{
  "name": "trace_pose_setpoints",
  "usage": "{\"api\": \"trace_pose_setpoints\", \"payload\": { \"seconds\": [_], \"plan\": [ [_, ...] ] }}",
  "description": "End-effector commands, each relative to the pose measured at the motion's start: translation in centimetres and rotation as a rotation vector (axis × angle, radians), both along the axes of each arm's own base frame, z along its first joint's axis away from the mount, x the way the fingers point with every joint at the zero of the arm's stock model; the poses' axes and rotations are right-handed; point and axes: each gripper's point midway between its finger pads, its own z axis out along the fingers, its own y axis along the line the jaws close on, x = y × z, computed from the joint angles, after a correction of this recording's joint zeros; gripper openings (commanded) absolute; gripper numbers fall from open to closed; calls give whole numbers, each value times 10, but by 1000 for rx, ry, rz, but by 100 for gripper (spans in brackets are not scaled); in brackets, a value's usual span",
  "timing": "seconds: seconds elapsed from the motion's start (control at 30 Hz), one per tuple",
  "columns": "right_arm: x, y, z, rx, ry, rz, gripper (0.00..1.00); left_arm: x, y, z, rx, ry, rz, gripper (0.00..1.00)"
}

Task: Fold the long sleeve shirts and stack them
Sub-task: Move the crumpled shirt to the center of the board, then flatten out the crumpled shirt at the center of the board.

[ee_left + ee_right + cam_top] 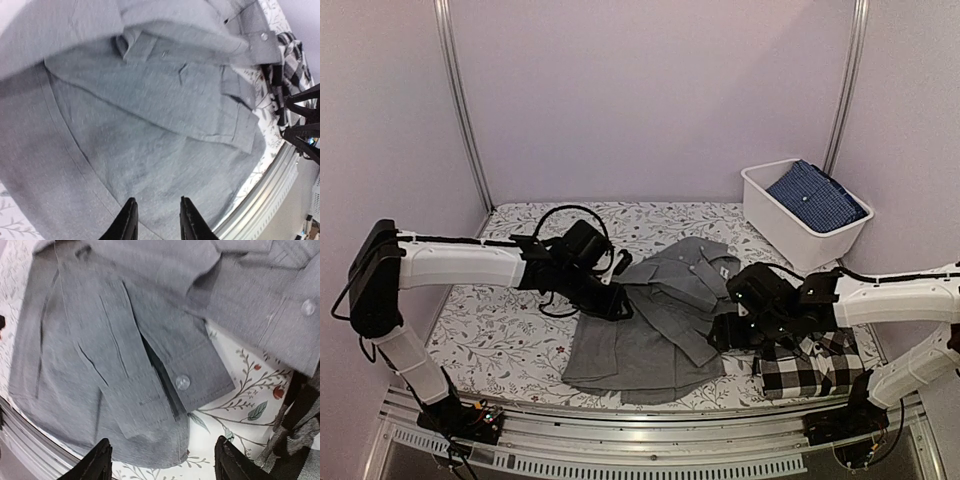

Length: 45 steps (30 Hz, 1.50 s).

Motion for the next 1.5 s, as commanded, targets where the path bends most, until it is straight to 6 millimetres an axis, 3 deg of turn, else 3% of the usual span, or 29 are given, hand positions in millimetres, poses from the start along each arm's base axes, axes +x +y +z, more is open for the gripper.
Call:
{"api": "trace_pose_setpoints", "payload": {
  "seconds": [0.0, 0.13, 0.37, 0.7, 0.77, 0.83, 0.93, 1.03, 1.2, 1.37, 1.4, 1.43, 1.47],
  "plan": [
    [42, -17, 57, 54, -161, -124, 72, 30, -8, 37, -9, -143, 21, 31],
    [65, -27, 68, 15, -224, -124, 72, 52, -22, 43, 16, -201, 6, 33],
    [87, 9, 52, -39, -277, 75, 70, 74, -38, 45, 34, -225, -4, 36],
    [123, 27, 6, -185, -290, 86, 67, 77, -11, 43, 43, -195, 61, 36],
    [131, 28, 3, -213, -300, 67, 61, 76, -5, 48, 33, -200, 75, 36],
    [140, 30, 2, -239, -310, 47, 49, 76, 2, 50, 32, -199, 89, 36],
    [158, 37, 14, -273, -339, 16, 19, 75, 11, 52, 29, -202, 106, 36],
    [178, 53, 39, -271, -397, 17, 1, 72, 20, 53, 21, -200, 123, 35],
    [228, 99, 88, -231, -521, 59, 0, 64, 35, 51, -8, -182, 153, 35],
    [303, 151, 132, -110, -662, 110, 0, 55, 41, 53, -35, -167, 158, 35],
    [316, 162, 118, -100, -662, 138, 1, 53, 41, 53, -41, -163, 158, 35],
    [328, 169, 124, -62, -681, 148, 6, 52, 42, 53, -48, -161, 160, 35],
    [335, 178, 115, -37, -677, 174, 18, 51, 42, 52, -51, -158, 161, 35]
  ]
}}
